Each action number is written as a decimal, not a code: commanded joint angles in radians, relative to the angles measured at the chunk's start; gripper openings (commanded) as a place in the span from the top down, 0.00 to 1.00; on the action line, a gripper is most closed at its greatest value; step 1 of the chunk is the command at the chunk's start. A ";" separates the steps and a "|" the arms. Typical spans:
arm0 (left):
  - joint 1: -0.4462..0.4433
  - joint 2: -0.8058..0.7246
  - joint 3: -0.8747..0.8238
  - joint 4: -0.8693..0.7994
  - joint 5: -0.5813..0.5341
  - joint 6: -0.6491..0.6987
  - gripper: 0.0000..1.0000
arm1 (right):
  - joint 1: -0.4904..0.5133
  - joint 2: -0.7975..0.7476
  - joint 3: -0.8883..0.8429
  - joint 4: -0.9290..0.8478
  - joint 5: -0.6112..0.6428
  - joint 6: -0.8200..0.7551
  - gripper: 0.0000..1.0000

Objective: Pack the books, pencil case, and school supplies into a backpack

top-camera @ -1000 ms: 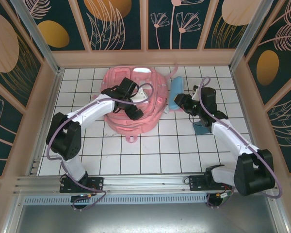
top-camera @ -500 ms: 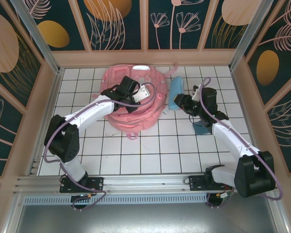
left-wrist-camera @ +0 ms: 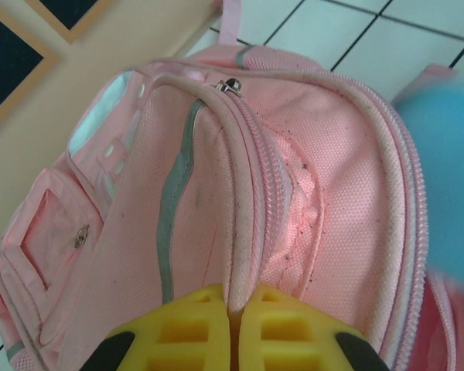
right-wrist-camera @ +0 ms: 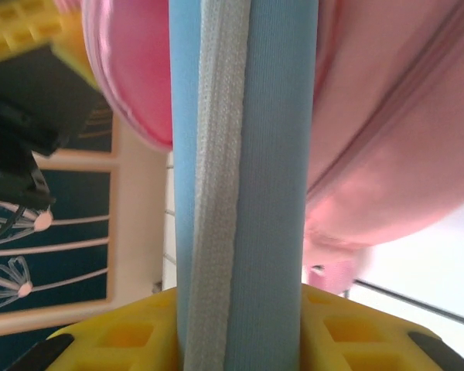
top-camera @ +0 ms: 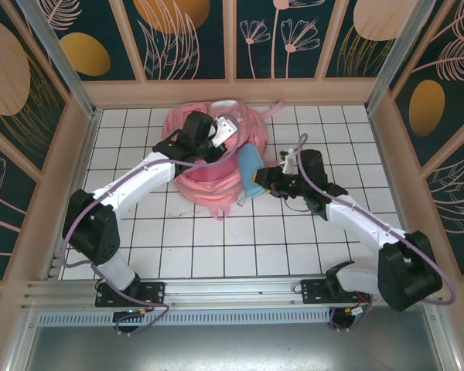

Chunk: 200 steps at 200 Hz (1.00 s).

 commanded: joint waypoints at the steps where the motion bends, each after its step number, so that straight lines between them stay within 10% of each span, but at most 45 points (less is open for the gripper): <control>1: -0.023 -0.069 0.085 0.204 0.045 -0.088 1.00 | 0.051 0.073 0.057 0.122 -0.054 0.091 0.65; 200: -0.039 -0.096 0.204 0.116 0.006 -0.353 1.00 | 0.188 0.767 0.532 0.571 0.080 0.139 0.65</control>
